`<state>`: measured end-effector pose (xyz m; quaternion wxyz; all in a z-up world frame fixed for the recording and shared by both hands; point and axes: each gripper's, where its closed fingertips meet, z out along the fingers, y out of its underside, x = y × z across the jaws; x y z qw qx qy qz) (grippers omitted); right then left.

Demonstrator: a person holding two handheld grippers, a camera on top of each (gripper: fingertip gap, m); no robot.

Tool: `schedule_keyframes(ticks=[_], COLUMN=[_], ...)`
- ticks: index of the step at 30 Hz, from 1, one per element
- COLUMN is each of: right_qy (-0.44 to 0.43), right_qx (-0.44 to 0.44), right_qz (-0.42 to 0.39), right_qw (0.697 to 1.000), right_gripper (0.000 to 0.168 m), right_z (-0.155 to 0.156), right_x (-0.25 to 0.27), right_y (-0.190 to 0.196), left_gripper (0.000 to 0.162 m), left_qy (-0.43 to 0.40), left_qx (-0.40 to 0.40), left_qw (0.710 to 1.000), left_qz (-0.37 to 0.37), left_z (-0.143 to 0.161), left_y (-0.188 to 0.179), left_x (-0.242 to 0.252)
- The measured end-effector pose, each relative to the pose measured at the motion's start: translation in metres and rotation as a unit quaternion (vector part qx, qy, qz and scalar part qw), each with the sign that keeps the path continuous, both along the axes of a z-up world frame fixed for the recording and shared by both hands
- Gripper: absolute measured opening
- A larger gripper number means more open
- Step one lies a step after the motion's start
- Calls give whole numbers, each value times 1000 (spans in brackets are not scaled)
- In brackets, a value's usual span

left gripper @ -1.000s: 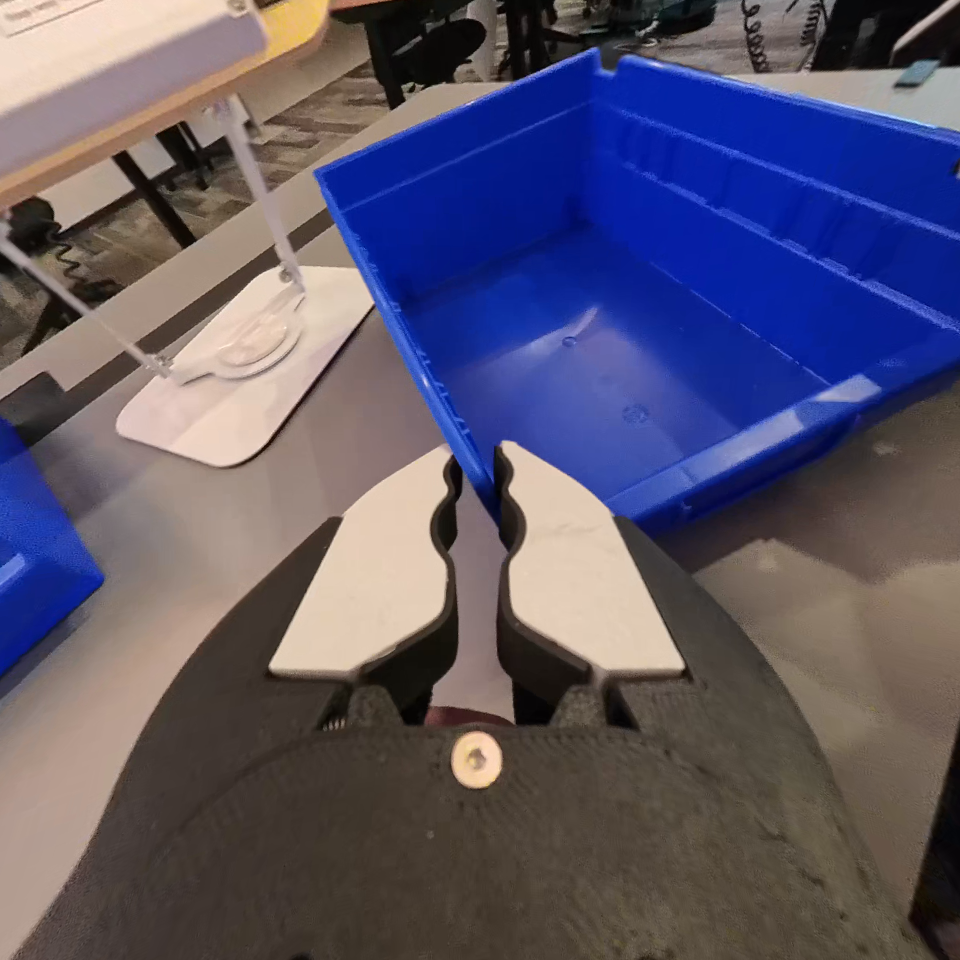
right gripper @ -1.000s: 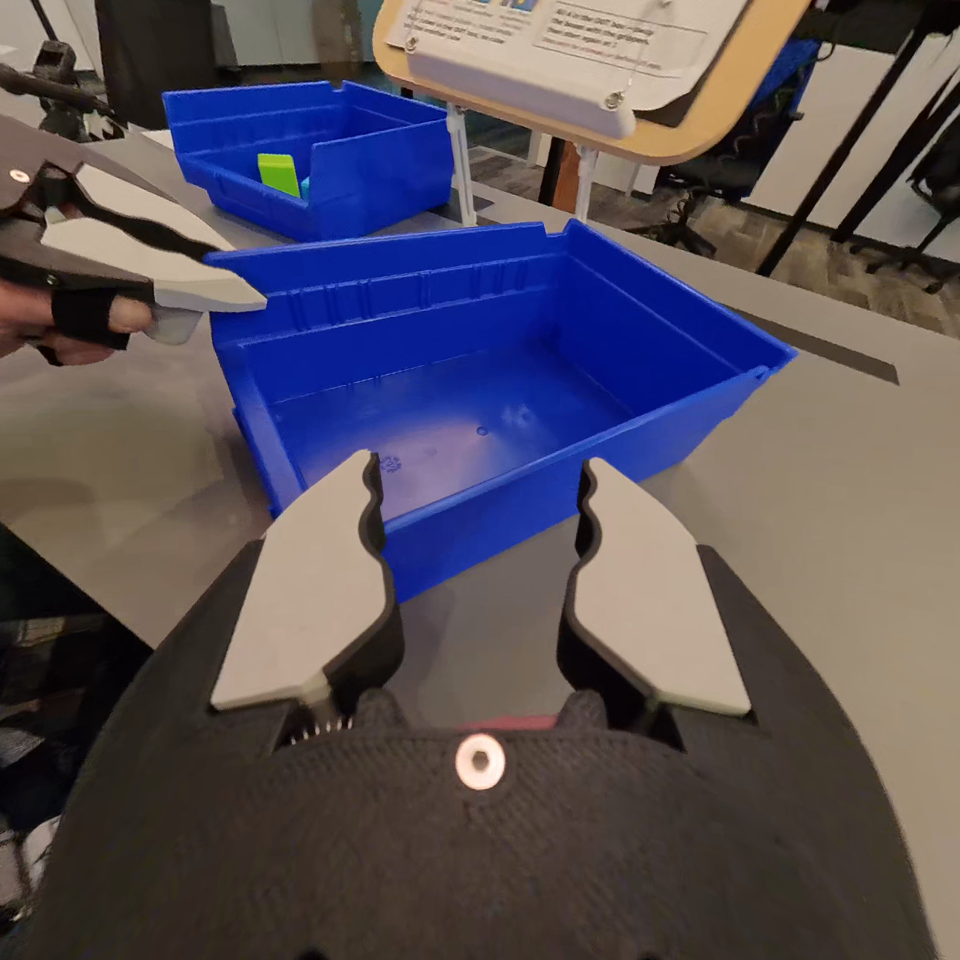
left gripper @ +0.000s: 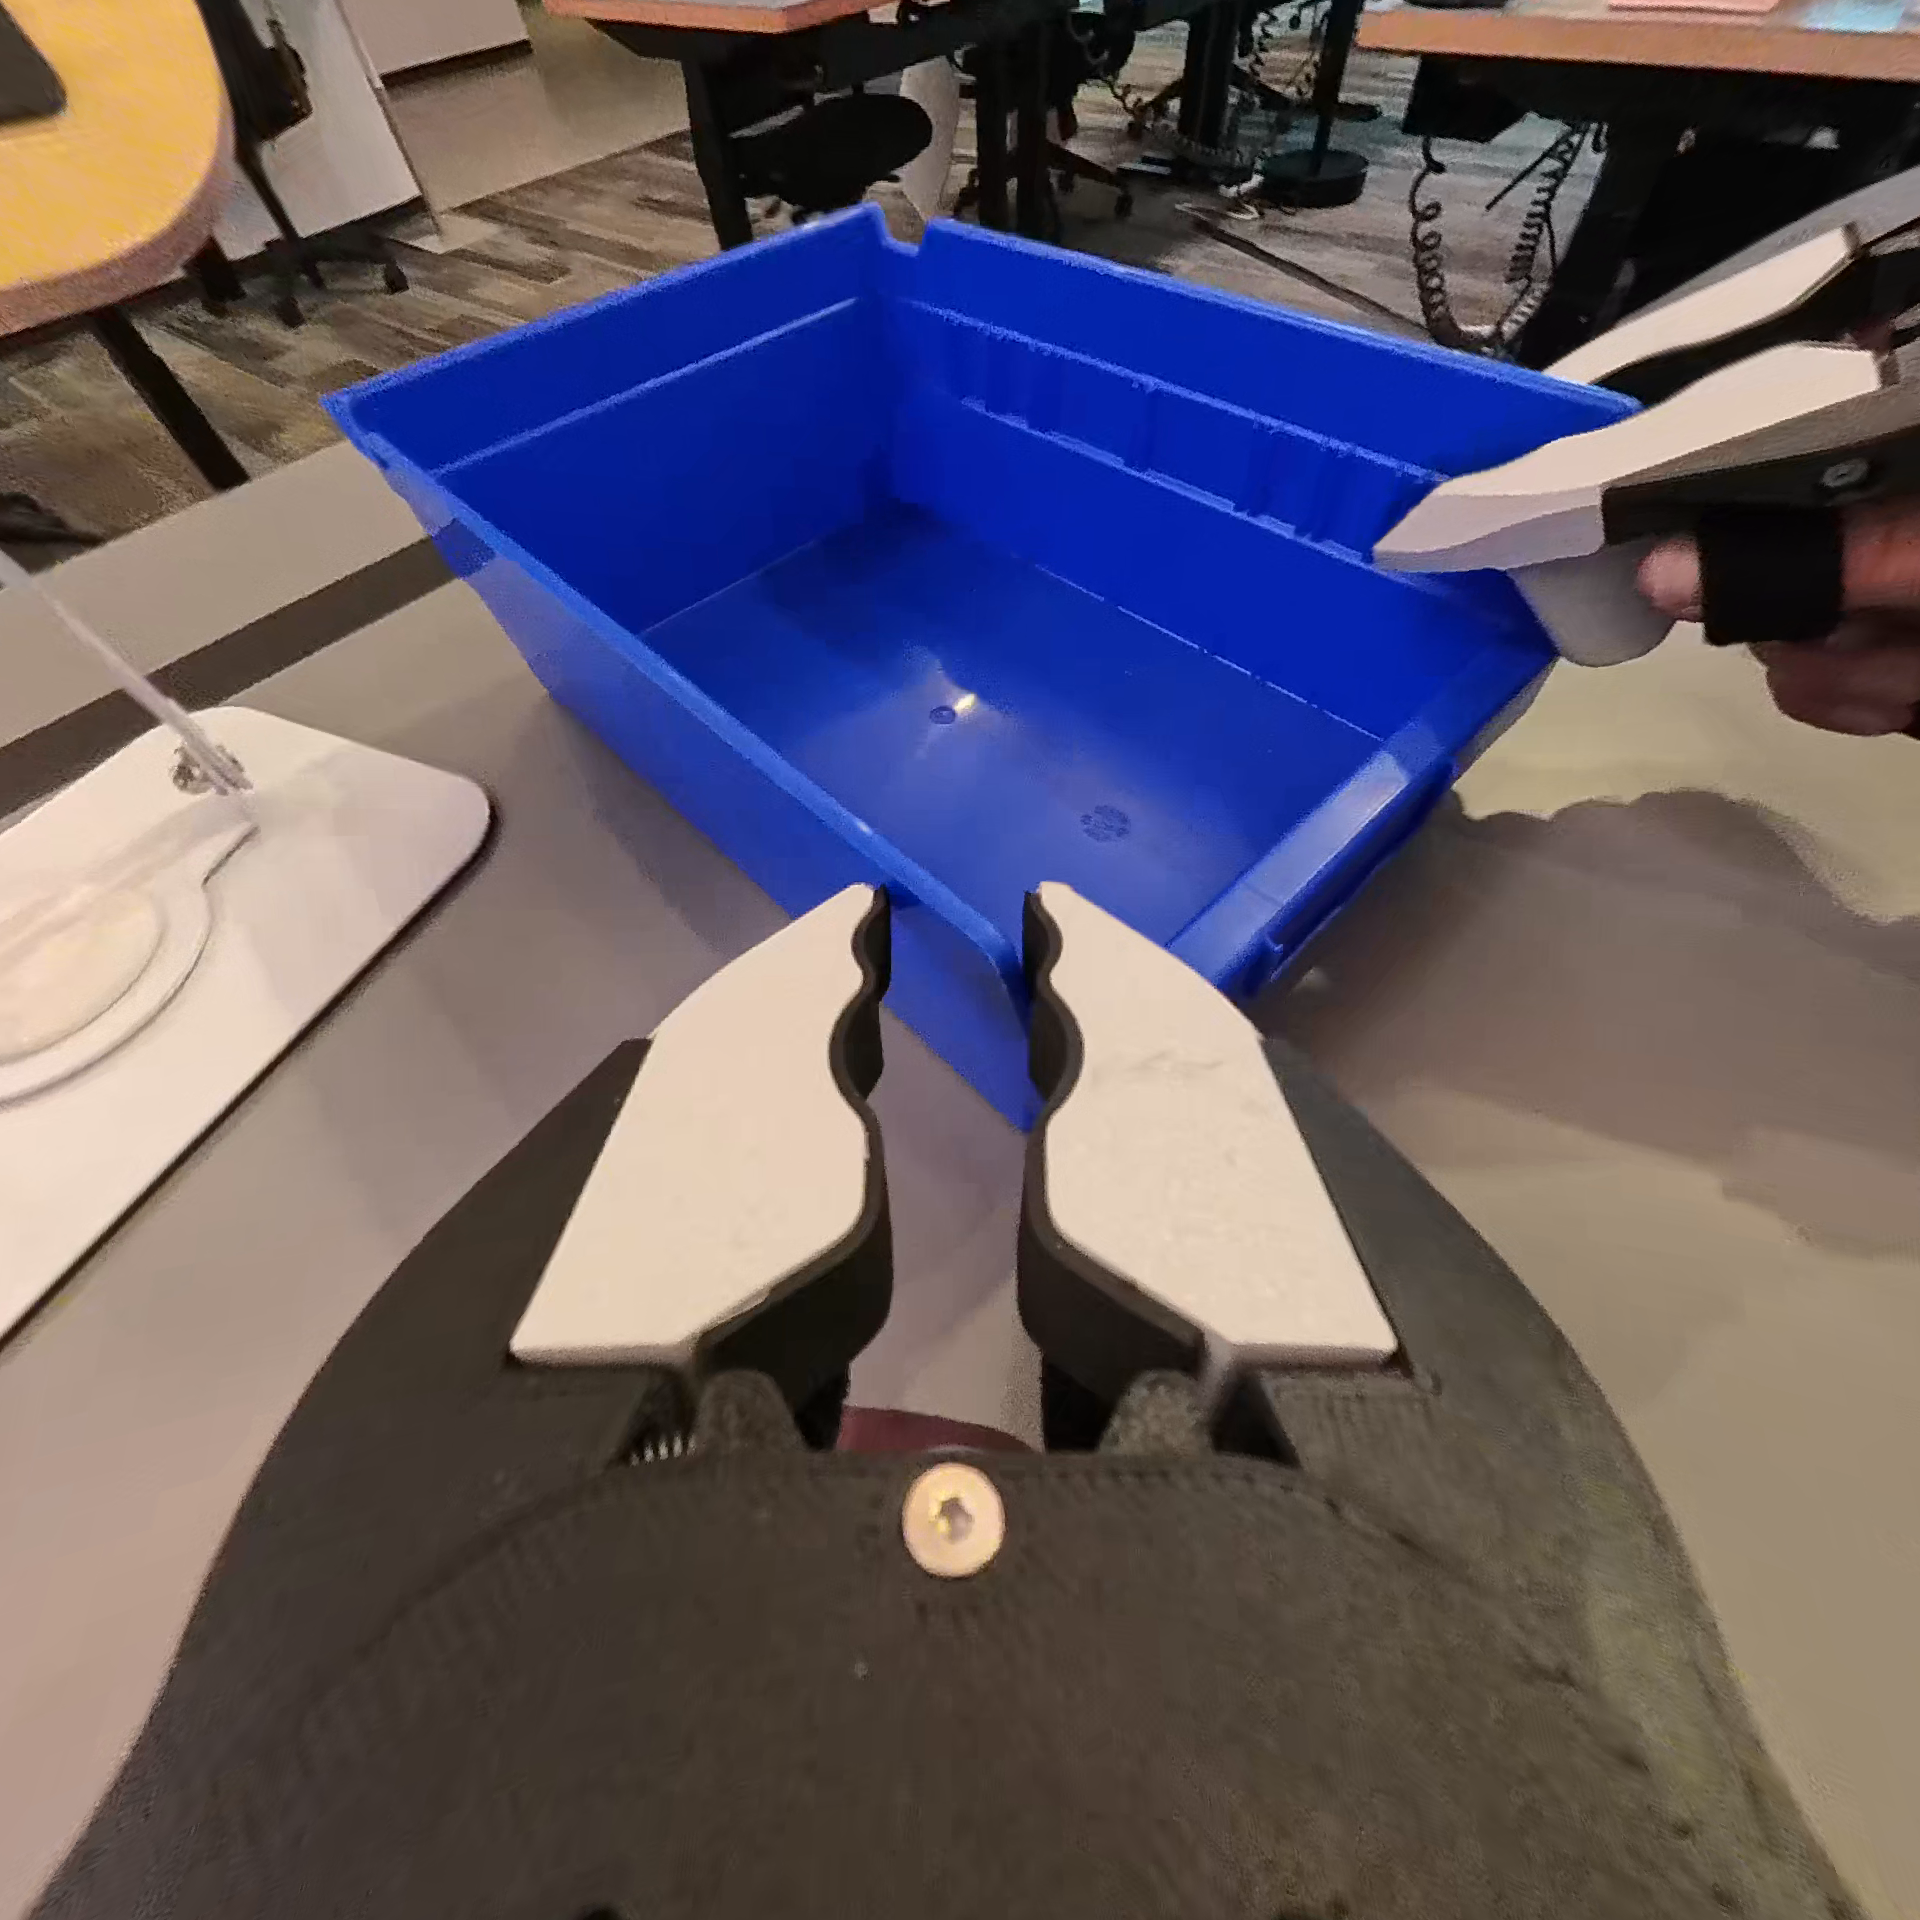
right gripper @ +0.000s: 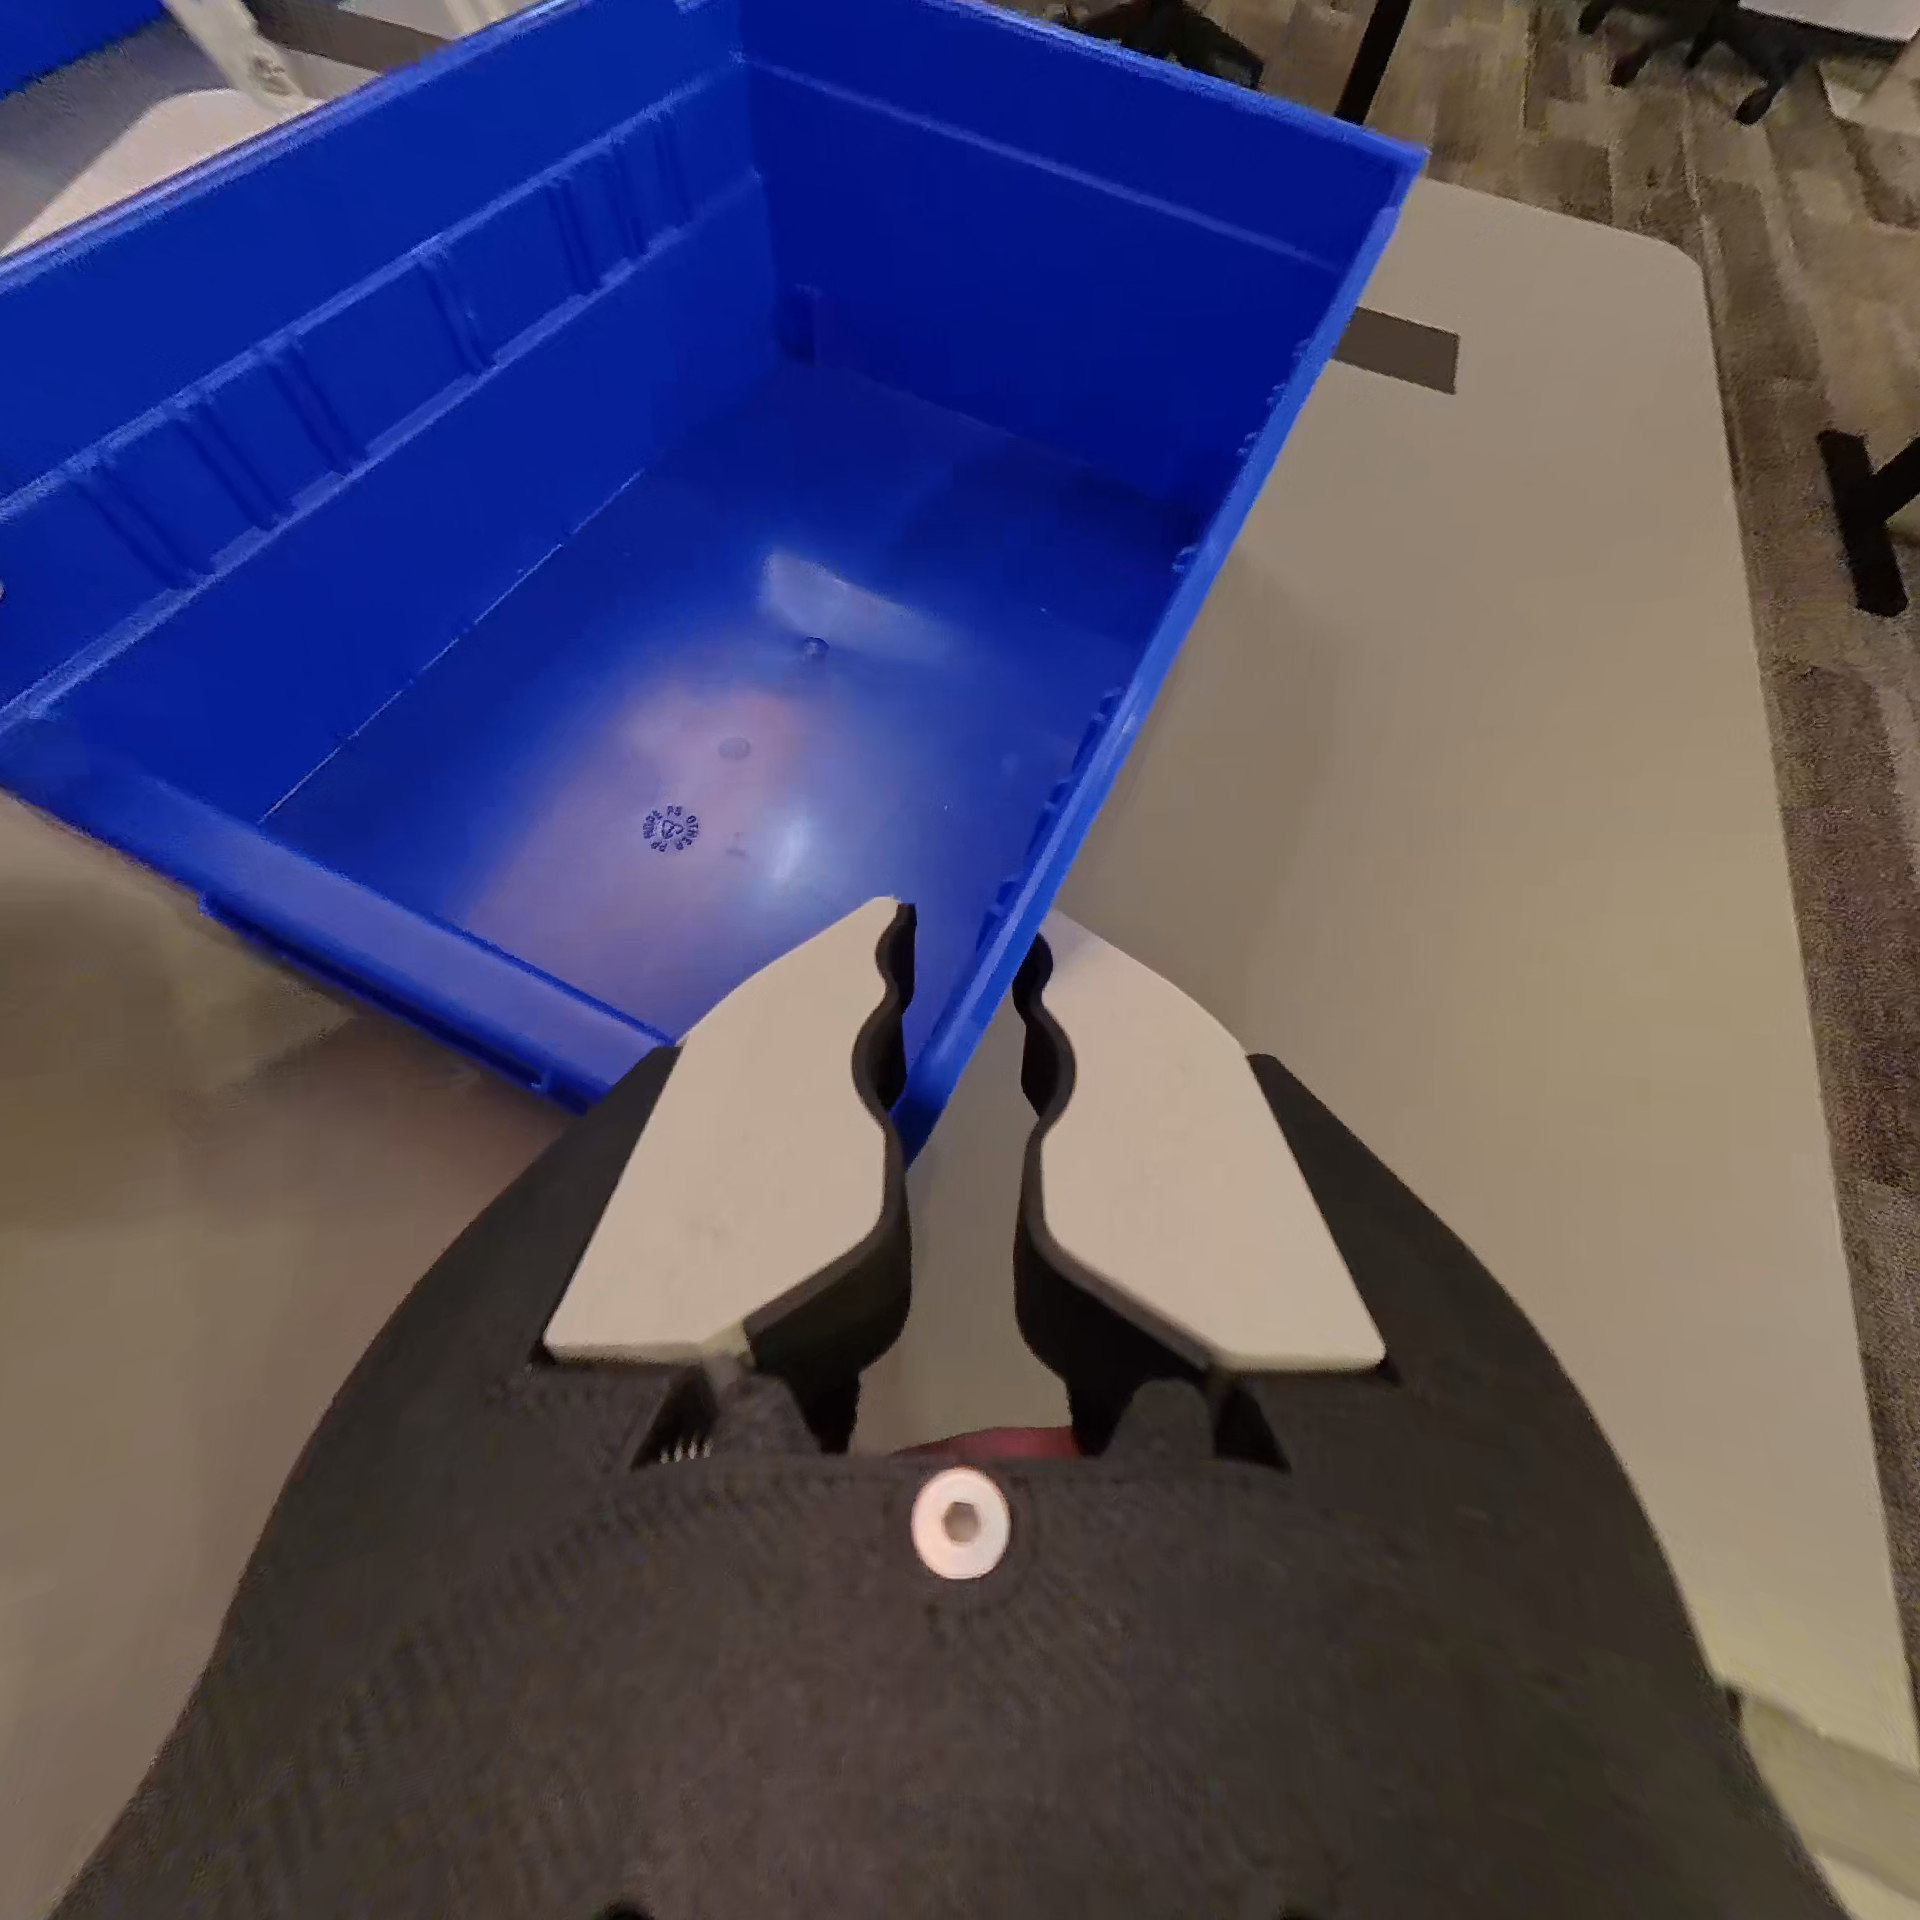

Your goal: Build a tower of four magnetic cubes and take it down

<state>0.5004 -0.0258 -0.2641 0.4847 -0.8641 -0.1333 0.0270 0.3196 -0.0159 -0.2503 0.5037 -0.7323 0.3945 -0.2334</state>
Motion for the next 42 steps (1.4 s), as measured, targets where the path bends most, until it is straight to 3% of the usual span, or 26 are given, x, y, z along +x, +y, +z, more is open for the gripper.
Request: schedule_keyframes(ticks=[1, 15, 24, 31, 36, 40, 42], right_qy=[4, 7, 13, 23, -38, -74, -86], right_qx=[-1, -20, -17, 22, 108, 206, 251], right_qz=[-1, 0, -13, -22, -91, -64, -27], right_qw=[1000, 1000, 1000, 999, 989, 974, 964], right_gripper=[17, 8, 7, 13, 49, 28, 3], right_z=[0, -2, -2, 3, 39, 81, 93], right_x=[8, 68, 79, 82, 104, 69, 32], right_y=[10, 125, 169, 175, 155, 128, 114], left_gripper=[24, 23, 22, 28, 37, 27, 16], left_qy=[-3, -49, -72, -80, -81, -56, -48], left_qx=[1, 4, -5, -7, 47, 87, 90], left_qw=[1000, 993, 989, 991, 989, 986, 985], left_qz=[9, 106, 132, 110, 116, 129, 137], left_z=[0, -1, -1, -2, 18, 21, 19], left_y=[6, 98, 144, 156, 145, 131, 125], left_x=[7, 65, 75, 73, 49, 7, -20])
